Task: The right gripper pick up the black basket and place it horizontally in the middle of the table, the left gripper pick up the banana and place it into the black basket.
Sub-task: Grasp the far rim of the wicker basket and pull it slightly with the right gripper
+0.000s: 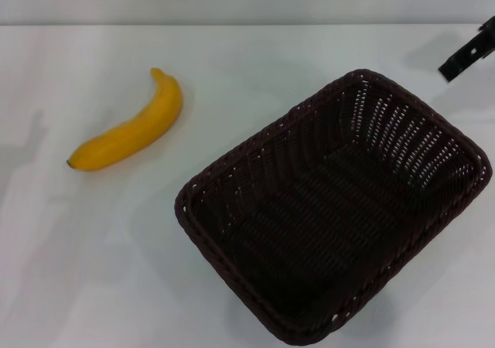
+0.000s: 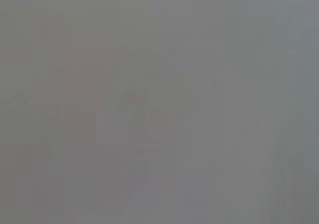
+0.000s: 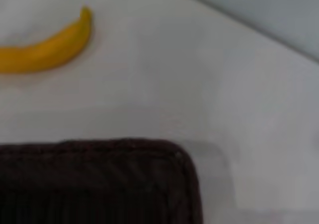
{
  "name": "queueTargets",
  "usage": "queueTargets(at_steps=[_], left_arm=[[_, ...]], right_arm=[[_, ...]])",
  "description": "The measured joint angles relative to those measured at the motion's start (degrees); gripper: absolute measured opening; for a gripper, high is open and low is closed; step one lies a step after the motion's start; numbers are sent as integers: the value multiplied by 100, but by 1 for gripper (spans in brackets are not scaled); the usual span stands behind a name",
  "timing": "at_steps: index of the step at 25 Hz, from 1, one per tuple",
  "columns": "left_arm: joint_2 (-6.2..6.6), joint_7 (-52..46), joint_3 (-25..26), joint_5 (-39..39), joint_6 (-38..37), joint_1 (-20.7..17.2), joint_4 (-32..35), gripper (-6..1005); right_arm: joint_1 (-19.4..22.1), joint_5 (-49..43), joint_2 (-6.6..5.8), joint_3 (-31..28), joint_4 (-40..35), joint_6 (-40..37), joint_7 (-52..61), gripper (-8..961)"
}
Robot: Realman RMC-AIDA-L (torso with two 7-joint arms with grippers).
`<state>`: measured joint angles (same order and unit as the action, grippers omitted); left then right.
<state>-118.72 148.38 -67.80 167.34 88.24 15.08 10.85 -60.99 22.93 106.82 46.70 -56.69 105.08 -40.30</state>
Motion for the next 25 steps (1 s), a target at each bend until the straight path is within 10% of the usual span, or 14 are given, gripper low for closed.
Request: queueTargets(at_steps=[10, 25], left_arm=[[-2, -2, -14, -26, -10, -78, -30, 876], [-1, 33, 18, -64, -27, -85, -9, 875]], right_arm=[[-389, -967, 626, 230, 668, -293, 118, 867], [-620, -988, 716, 578, 1788, -1276, 228, 851]])
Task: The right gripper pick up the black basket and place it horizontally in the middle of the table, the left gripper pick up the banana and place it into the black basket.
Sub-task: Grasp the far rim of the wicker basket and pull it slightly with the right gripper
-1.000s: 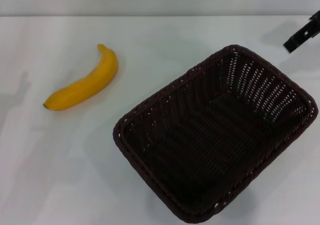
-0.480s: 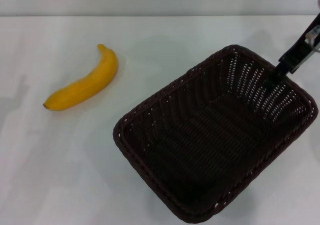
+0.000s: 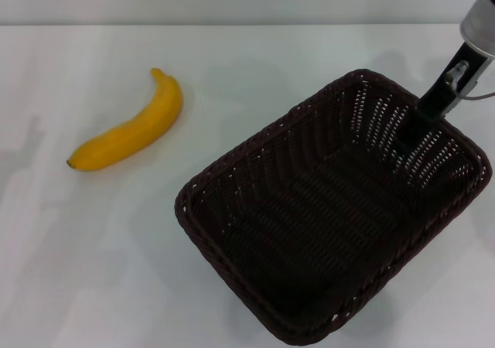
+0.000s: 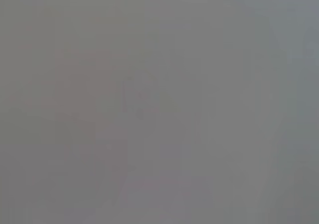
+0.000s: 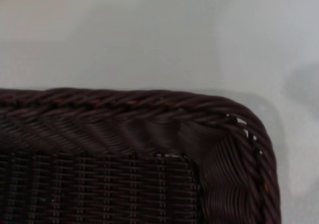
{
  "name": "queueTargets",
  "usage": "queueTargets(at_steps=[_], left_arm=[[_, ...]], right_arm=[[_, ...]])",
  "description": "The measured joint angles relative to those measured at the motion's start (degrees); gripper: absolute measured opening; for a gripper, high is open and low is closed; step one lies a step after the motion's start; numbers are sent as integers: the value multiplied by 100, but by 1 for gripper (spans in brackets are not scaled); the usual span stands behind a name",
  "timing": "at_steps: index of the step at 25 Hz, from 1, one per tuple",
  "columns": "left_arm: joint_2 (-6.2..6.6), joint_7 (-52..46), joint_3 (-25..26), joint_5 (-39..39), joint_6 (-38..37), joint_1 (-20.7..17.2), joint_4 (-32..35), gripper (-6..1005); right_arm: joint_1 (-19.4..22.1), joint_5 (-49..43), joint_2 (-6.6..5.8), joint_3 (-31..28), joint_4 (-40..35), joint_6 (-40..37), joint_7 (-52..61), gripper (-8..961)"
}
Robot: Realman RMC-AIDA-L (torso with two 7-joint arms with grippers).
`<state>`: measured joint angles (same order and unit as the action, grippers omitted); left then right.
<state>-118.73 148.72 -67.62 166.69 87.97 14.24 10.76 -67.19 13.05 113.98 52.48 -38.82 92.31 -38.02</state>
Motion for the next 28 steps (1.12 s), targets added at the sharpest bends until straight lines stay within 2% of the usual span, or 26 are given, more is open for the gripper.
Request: queueTargets(at_steps=[5, 8, 14, 19, 21, 23, 28], left_arm=[[11, 13, 9, 21, -10, 0, 4, 876], [19, 96, 26, 54, -10, 0, 5, 876], [59, 217, 266, 50, 0, 1, 6, 876], [64, 219, 401, 57, 0, 0, 6, 875], [63, 222, 476, 57, 0, -1, 6, 875], [50, 249, 571, 57, -2, -6, 5, 875], [57, 442, 716, 29, 41, -67, 50, 875]], right_arm=[[-4, -4, 48, 439, 117, -201, 243, 846], [-56, -6, 63, 503, 226, -220, 304, 843], [-142, 0, 70, 480, 203, -103, 509, 644], [-149, 15, 69, 463, 181, -44, 597, 430], [-141, 18, 56, 478, 180, -25, 595, 196], [-129, 18, 47, 479, 179, -22, 585, 181], [-101, 3, -85, 396, 171, -41, 810, 151]])
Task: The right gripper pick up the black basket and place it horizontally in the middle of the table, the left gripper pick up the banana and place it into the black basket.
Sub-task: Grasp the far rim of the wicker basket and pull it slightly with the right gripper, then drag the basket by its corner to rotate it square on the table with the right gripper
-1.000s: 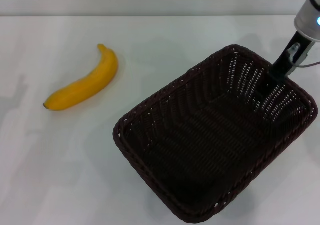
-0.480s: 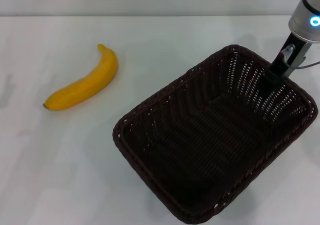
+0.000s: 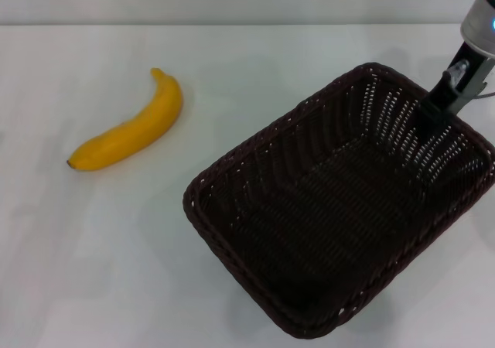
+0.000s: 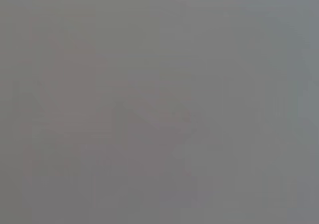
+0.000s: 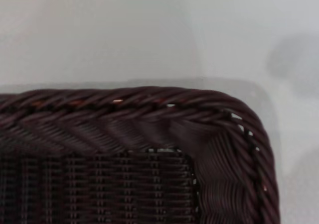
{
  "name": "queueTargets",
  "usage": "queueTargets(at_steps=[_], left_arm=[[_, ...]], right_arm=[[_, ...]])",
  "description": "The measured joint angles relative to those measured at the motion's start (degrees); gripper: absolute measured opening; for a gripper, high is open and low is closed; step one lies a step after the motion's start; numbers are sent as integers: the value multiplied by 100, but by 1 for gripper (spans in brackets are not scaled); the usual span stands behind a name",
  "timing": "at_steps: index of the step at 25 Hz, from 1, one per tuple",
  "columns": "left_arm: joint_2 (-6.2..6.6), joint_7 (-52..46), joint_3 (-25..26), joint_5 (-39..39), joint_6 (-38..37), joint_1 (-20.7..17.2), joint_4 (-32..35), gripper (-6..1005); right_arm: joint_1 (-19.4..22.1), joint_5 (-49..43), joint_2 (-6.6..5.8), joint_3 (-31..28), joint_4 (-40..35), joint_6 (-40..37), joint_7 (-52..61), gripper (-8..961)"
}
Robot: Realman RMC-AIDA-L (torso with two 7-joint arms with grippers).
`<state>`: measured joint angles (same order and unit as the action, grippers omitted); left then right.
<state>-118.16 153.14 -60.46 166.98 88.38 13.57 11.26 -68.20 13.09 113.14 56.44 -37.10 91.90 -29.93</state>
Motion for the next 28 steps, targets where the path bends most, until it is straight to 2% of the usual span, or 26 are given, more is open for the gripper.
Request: queueTargets(at_steps=[3, 7, 10, 13, 16, 21, 28], left_arm=[[34, 163, 226, 17, -14, -10, 84, 875], [44, 194, 794, 6, -49, 31, 218, 875], [83, 203, 1003, -1, -88, 80, 285, 875], [207, 168, 1049, 4, -242, 181, 293, 876], [340, 143, 1047, -24, -350, 274, 291, 876], [437, 143, 1054, -34, -387, 353, 324, 876], [549, 144, 1058, -36, -601, 508, 332, 876]], right_arm=[[18, -3, -36, -316, -22, -12, 484, 150], [204, -1, -25, -641, -225, 23, 1126, 149], [565, 125, 35, -769, -661, 231, 1897, 148], [909, 289, 148, -938, -1274, 517, 2299, 145], [1107, 333, 182, -964, -1640, 669, 2565, 143], [1369, 674, 207, -985, -1902, 759, 2932, 142], [1498, 785, 215, -602, -2063, 842, 3351, 139]])
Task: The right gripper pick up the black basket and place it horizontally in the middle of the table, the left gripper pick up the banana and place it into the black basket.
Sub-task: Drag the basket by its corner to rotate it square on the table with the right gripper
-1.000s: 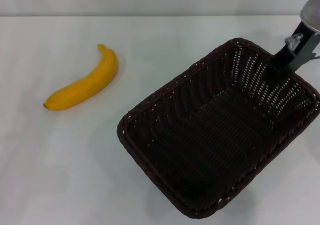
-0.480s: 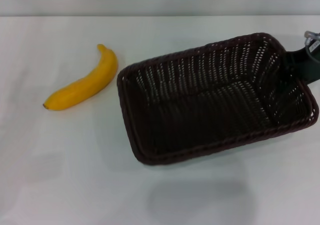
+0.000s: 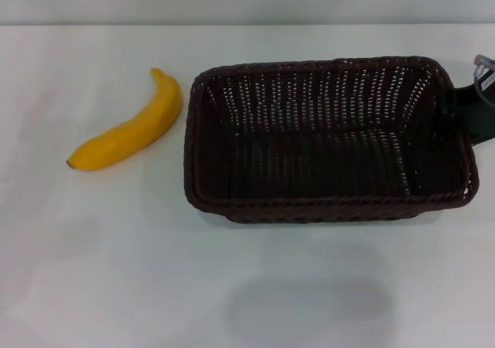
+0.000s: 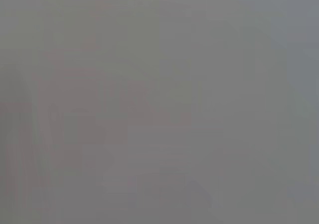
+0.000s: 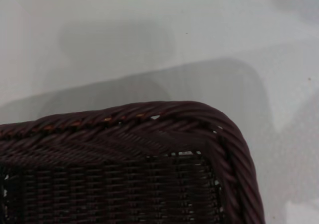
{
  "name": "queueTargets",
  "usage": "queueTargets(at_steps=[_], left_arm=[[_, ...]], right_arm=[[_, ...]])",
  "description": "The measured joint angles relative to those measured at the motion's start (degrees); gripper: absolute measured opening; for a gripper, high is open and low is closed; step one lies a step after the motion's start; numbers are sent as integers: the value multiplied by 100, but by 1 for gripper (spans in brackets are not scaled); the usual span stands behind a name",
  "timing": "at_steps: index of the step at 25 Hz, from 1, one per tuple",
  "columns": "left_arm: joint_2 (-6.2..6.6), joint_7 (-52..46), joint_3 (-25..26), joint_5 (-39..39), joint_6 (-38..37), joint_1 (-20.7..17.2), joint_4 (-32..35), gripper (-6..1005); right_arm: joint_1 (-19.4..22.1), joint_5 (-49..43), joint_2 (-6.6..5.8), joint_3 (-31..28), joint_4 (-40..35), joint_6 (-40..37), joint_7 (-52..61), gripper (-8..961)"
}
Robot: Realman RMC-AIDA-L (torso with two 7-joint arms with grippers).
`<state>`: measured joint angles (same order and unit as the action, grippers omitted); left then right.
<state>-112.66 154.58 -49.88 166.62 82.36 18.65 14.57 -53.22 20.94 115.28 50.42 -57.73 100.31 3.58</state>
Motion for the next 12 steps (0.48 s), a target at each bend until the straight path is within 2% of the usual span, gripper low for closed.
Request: queueTargets(at_steps=[6, 10, 12], left_arm=[[73, 2, 1, -28, -185, 81, 1, 875], [115, 12, 4, -34, -270, 120, 2, 875], [134, 14, 5, -34, -309, 135, 2, 875]], right_arm=[[10, 138, 28, 595, -11, -186, 302, 136], [62, 395, 21, 1380, -151, -391, 257, 131], [42, 398, 10, 1547, -186, -414, 289, 129]])
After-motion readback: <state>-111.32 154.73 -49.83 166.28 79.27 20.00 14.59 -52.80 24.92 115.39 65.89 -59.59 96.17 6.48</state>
